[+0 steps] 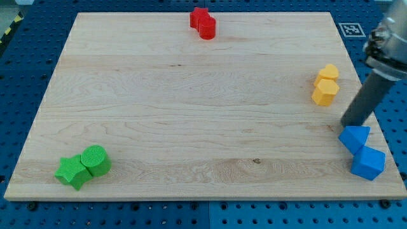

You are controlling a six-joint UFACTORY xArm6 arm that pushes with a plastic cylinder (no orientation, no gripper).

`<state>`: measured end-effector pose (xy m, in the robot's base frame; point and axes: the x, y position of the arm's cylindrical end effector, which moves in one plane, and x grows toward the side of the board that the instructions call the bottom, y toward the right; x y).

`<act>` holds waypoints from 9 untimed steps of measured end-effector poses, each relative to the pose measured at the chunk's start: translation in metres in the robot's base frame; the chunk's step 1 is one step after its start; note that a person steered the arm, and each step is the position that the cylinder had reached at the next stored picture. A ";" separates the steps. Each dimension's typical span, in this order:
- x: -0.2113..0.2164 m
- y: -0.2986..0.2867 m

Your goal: Move the yellow hexagon closer to the red circle

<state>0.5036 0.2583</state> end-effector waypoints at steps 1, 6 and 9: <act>-0.002 0.024; -0.074 -0.069; -0.074 -0.088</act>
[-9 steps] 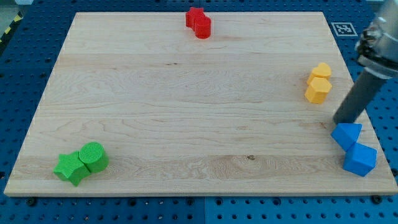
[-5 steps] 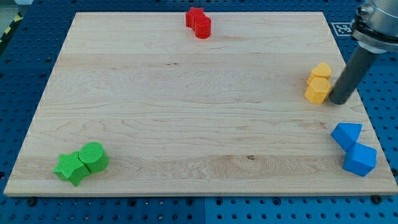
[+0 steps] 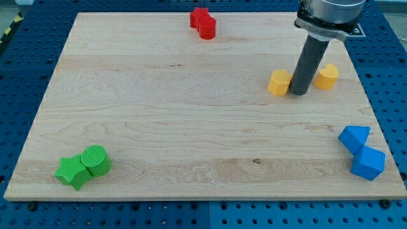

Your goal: Move the yellow hexagon closer to the red circle

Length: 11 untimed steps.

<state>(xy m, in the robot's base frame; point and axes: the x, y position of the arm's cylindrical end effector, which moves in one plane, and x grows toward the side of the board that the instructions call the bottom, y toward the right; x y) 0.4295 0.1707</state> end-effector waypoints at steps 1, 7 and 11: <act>0.000 -0.008; 0.002 -0.049; 0.017 -0.053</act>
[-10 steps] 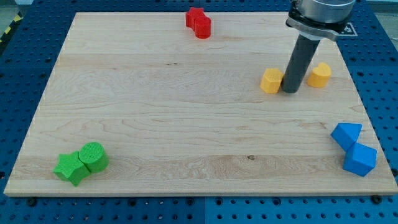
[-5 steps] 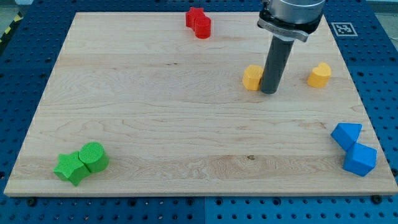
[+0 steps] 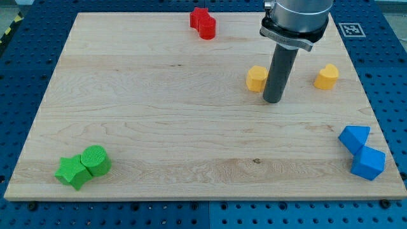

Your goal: Move the yellow hexagon closer to the red circle

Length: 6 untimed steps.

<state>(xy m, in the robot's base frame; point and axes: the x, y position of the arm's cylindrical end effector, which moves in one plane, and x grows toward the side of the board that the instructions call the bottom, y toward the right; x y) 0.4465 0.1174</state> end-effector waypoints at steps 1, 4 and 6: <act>-0.010 -0.012; -0.076 -0.030; -0.126 -0.034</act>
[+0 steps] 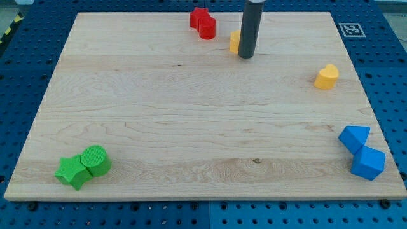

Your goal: Move the yellow hexagon closer to the red circle

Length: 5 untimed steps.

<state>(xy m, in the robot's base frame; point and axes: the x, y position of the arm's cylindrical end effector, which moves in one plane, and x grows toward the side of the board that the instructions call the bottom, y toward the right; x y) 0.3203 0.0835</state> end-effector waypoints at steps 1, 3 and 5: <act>-0.023 0.000; -0.061 0.000; -0.068 0.020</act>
